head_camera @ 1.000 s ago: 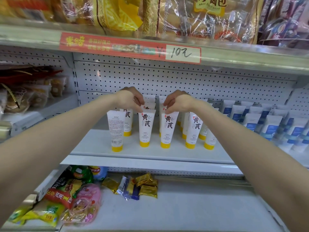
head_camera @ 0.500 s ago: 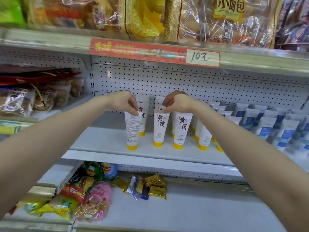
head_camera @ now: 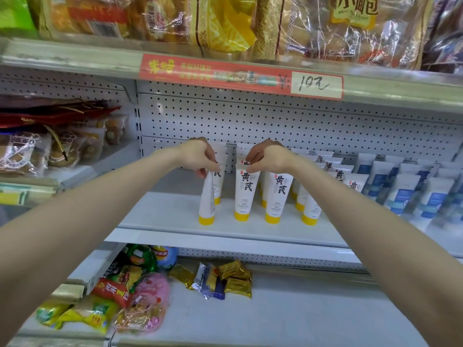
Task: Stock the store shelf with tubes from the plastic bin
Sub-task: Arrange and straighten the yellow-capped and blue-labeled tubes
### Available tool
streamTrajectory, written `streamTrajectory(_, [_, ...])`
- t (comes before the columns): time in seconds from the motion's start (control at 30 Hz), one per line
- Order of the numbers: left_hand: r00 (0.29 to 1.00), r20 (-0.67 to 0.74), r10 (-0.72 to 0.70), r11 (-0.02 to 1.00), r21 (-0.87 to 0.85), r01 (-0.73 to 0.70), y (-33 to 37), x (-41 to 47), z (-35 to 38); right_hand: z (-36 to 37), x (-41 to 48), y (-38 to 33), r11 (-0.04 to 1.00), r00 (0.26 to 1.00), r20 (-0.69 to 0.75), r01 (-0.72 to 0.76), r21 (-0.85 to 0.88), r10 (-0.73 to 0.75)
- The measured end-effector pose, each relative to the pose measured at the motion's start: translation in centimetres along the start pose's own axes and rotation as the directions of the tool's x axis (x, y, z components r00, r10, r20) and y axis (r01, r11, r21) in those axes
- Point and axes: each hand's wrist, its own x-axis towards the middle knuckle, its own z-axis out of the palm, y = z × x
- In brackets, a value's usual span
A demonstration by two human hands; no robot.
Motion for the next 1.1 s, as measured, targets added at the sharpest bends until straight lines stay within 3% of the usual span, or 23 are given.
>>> streamTrajectory(0.17, [0.974,0.225,-0.022,0.977,-0.200,0.069,-0.5,-0.6,-1.5,-0.1,-0.1,-0.2,1.000,1.000,-0.003,-0.001,0.003,0.001])
streamTrajectory(0.3, [0.992,0.126,-0.008,0.993,-0.112,0.023,-1.4,-0.2,-1.4,-0.1,-0.3,-0.3,1.000,1.000,0.012,0.001,0.010,-0.001])
streamTrajectory(0.43, [0.997,0.026,0.072,0.993,0.092,-0.074,-1.8,0.2,-0.7,0.2,0.1,-0.2,1.000,0.999,0.033,-0.009,-0.018,0.010])
streamTrajectory(0.57, [0.995,0.037,0.096,0.982,0.160,-0.100,-1.3,0.0,-0.4,0.5,0.4,-0.3,0.999,0.999,0.050,-0.009,-0.049,0.011])
streamTrajectory(0.7, [0.985,0.126,0.116,0.978,0.158,-0.135,-1.3,0.3,0.4,1.0,0.9,-0.4,0.994,0.995,0.094,-0.018,-0.104,0.027])
streamTrajectory(1.1, [0.992,0.061,0.107,0.975,0.188,-0.116,-1.7,1.1,0.9,1.6,1.6,-0.3,0.980,0.995,0.085,-0.034,-0.198,0.051])
